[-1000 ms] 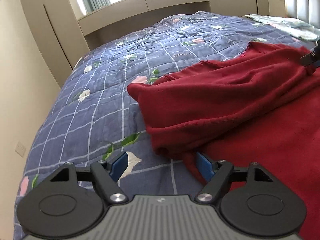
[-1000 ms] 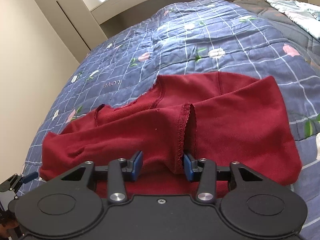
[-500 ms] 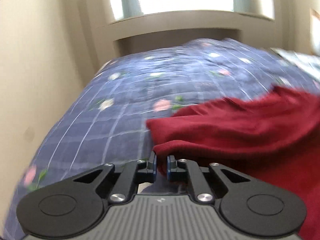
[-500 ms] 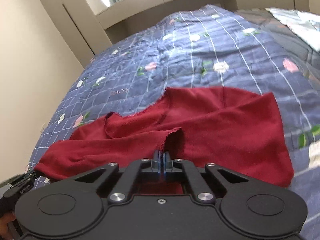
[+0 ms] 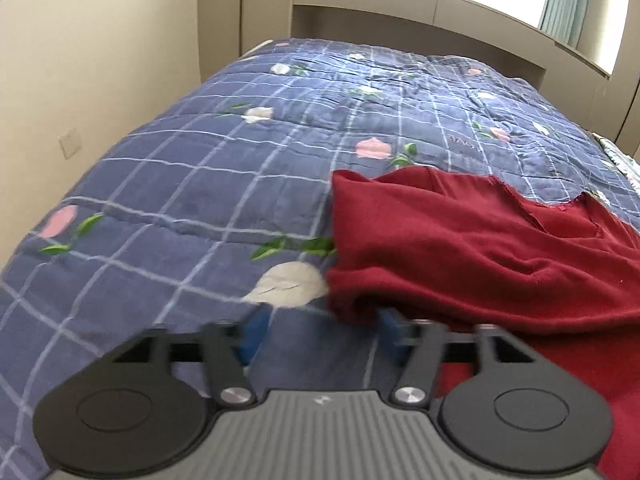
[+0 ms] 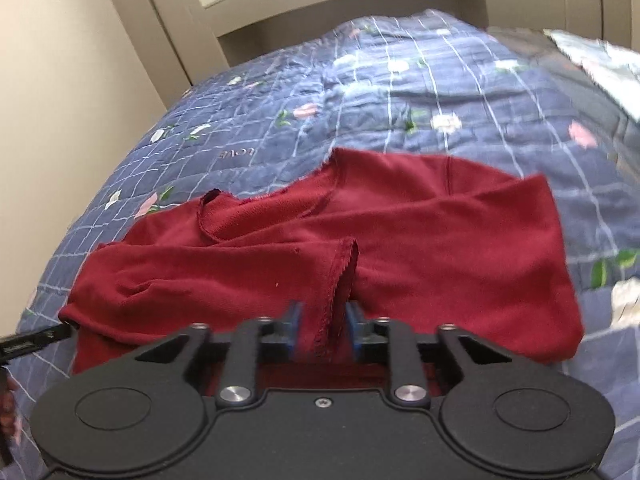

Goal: Fold small clothes

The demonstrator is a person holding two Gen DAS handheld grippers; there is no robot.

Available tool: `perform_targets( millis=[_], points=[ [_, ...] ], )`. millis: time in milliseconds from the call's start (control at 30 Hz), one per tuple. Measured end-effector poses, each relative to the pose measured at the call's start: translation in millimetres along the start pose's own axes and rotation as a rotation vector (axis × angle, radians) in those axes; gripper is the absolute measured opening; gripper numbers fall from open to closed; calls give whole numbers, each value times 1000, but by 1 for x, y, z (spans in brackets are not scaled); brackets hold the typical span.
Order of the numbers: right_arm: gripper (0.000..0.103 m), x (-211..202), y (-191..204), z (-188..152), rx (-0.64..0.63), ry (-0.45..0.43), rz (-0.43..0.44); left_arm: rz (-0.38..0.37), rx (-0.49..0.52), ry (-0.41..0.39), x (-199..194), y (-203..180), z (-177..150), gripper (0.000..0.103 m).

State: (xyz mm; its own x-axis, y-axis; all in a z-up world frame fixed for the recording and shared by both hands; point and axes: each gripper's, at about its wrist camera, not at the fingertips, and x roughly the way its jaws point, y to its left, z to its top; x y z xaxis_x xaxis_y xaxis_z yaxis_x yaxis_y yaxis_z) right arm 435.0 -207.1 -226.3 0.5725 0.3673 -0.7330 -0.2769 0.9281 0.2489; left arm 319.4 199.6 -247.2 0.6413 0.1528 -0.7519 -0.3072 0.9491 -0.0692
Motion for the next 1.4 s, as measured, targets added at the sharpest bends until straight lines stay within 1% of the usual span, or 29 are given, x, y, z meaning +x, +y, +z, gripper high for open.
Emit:
perform_targets(
  millis=[33,67,100,133,200,233,300,367,433,500,567,600,667,733,833,867,933,1000,1067,1133,1200,1233,1267,1400],
  points=[
    [63,0,3,0,-36,-7,-14,6,0,-3,-6,1,-2,75],
    [70,1,6,0,-72,-14,-32,5,-2,-3,-11,2,-1,80],
    [80,3,9,0,-107,-23,-46,6,-8,-5,-17,4,-1,86],
    [84,6,11,1,-132,-27,-51,11,-17,-16,-23,4,-1,90],
    [88,14,15,2,-172,-31,-70,21,-46,-66,-30,4,4,101],
    [90,18,17,2,-192,-35,-86,27,-65,-93,-30,2,8,103],
    [92,28,19,3,-216,-41,-119,36,-108,-123,-22,-1,18,102],
    [92,37,17,2,-230,-39,-161,64,-149,-124,-5,-8,31,102],
    [93,47,11,1,-243,-17,-222,89,-165,-123,13,-13,38,102],
    [96,50,0,-1,-226,-18,-236,145,-174,-81,32,-15,41,97],
    [96,48,-10,-2,-211,-32,-248,187,-171,-34,46,-13,38,96],
    [96,45,-13,-3,-209,-38,-249,207,-174,-23,48,-10,34,96],
    [96,38,-18,-5,-201,-53,-251,233,-212,-16,46,-1,24,96],
    [95,28,-20,-7,-191,-64,-223,221,-278,-28,38,10,15,97],
    [97,16,-17,-12,-210,-77,-185,225,-323,-47,25,16,5,99],
    [97,17,-16,-16,-229,-61,-188,230,-326,-53,22,16,2,101],
    [97,23,-16,-22,-242,-34,-206,256,-288,-46,24,12,-1,101],
    [98,23,-22,-23,-202,-39,-219,295,-268,-32,28,9,-1,102],
    [97,24,-24,-21,-213,-37,-280,328,-276,-26,30,4,3,102],
    [98,19,-29,-21,-198,-39,-282,365,-279,-22,30,1,6,102],
    [99,9,-35,-24,-183,-44,-260,371,-290,-18,27,0,6,102],
    [101,4,-36,-26,-189,-45,-245,364,-301,-18,23,0,5,102],
    [102,-2,-37,-31,-197,-43,-231,345,-312,-13,18,1,4,102],
    [102,-21,-38,-49,-194,-9,-171,276,-344,-4,-3,4,-8,102]
  ],
)
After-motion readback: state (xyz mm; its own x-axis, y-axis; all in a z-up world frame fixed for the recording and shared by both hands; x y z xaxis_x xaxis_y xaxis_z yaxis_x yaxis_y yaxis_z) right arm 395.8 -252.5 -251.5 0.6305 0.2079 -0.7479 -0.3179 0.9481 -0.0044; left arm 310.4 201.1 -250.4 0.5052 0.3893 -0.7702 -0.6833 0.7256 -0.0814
